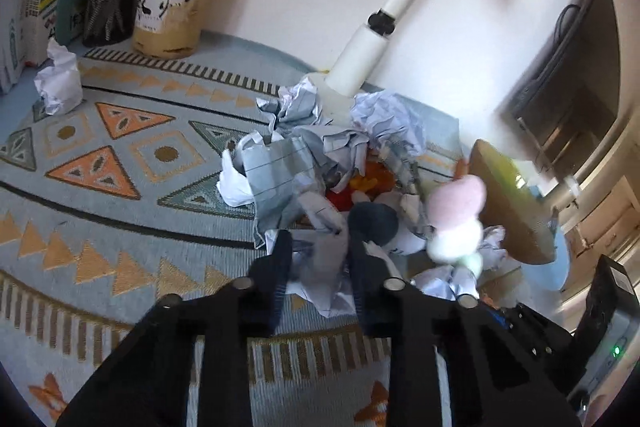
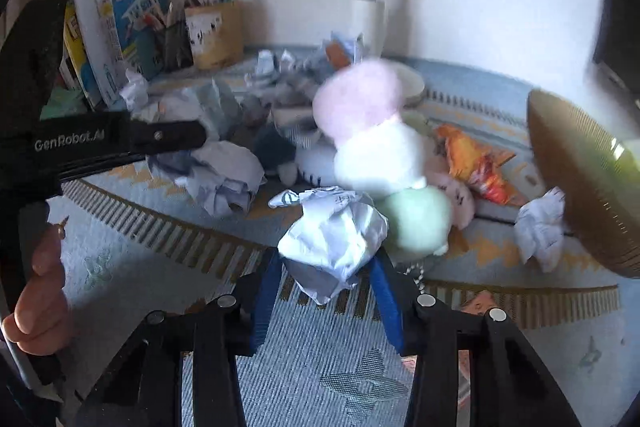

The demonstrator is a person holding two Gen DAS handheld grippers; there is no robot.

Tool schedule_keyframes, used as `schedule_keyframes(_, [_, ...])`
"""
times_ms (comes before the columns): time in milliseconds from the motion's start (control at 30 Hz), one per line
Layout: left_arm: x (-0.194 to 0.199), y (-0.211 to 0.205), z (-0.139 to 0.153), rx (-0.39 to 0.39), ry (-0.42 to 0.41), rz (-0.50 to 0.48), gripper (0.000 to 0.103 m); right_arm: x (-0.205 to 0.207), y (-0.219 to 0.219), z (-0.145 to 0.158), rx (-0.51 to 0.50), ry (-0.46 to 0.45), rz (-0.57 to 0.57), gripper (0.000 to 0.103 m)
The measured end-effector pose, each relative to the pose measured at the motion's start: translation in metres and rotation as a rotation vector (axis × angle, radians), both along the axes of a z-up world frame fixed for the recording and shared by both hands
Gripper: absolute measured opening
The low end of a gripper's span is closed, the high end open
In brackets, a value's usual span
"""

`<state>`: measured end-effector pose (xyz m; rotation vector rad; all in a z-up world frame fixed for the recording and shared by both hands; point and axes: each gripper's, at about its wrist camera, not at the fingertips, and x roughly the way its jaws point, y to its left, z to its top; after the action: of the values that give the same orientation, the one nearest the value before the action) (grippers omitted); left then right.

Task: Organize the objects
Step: 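Grasp a white paper ball with the right tool while the left tool grasps another paper ball, then carry both paper balls over the brown glass bowl and open both tools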

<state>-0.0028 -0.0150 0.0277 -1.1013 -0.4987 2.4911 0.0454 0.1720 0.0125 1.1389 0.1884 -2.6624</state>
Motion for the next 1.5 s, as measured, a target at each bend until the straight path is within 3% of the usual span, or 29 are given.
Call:
schedule_keyframes(100, [0.026,-0.013,0.01,-0.01,0.032,0.01,0.014,0.008,0.01,0.01,-0.071,0.012,0.003,0.044])
schedule_keyframes(200, [0.049,-0.023,0.015,-0.044,0.045,0.022,0.015,0.022,0.033,0.014,-0.199,-0.031,0.014,0.044])
schedule_keyframes(400, [0.084,-0.035,0.007,-0.08,0.023,0.027,0.017,0.048,0.067,0.008,-0.305,-0.132,0.012,0.045])
schedule_keyframes(467, [0.085,-0.035,0.002,-0.174,-0.006,0.063,0.053,0.049,0.071,0.004,-0.31,-0.152,0.011,0.045])
schedule_keyframes(533, [0.088,-0.036,0.0,-0.22,-0.012,0.07,0.068,0.049,0.071,-0.002,-0.321,-0.173,0.01,0.046])
schedule_keyframes(600, [0.089,-0.04,-0.001,-0.238,-0.009,0.057,0.071,0.048,0.069,-0.003,-0.321,-0.178,0.012,0.049])
schedule_keyframes(667, [0.092,-0.041,0.001,-0.256,0.007,0.039,0.079,0.048,0.066,-0.003,-0.317,-0.181,0.021,0.064])
schedule_keyframes(767, [0.089,-0.033,0.005,-0.336,0.04,0.04,0.096,0.048,0.07,-0.004,-0.314,-0.174,0.015,0.066])
schedule_keyframes(800, [0.086,-0.03,0.006,-0.35,0.053,0.045,0.097,0.048,0.069,-0.004,-0.314,-0.179,0.02,0.066])
schedule_keyframes(933, [0.07,-0.028,0.005,-0.345,0.042,0.052,0.097,0.046,0.072,-0.005,-0.303,-0.183,0.017,0.066])
schedule_keyframes(1033, [0.055,-0.024,-0.002,-0.419,0.024,0.087,0.094,0.044,0.074,-0.007,-0.303,-0.188,0.017,0.066])
schedule_keyframes(1133, [0.041,-0.016,-0.015,-0.485,-0.021,0.063,0.054,0.043,0.074,-0.008,-0.292,-0.19,0.008,0.066])
schedule_keyframes(1233, [0.041,-0.016,-0.015,-0.488,-0.01,0.082,0.038,0.041,0.068,-0.006,-0.269,-0.182,0.001,0.066])
schedule_keyframes(1333, [0.047,-0.019,-0.011,-0.441,0.003,0.07,0.038,0.037,0.061,-0.007,-0.225,-0.176,-0.034,0.063])
schedule_keyframes(1367, [0.049,-0.02,-0.008,-0.421,0.001,0.074,0.038,0.036,0.06,-0.008,-0.211,-0.168,-0.041,0.047])
schedule_keyframes(1500, [0.064,-0.014,0.007,-0.349,0.034,0.061,0.038,0.043,0.062,-0.001,-0.209,-0.12,-0.039,0.047])
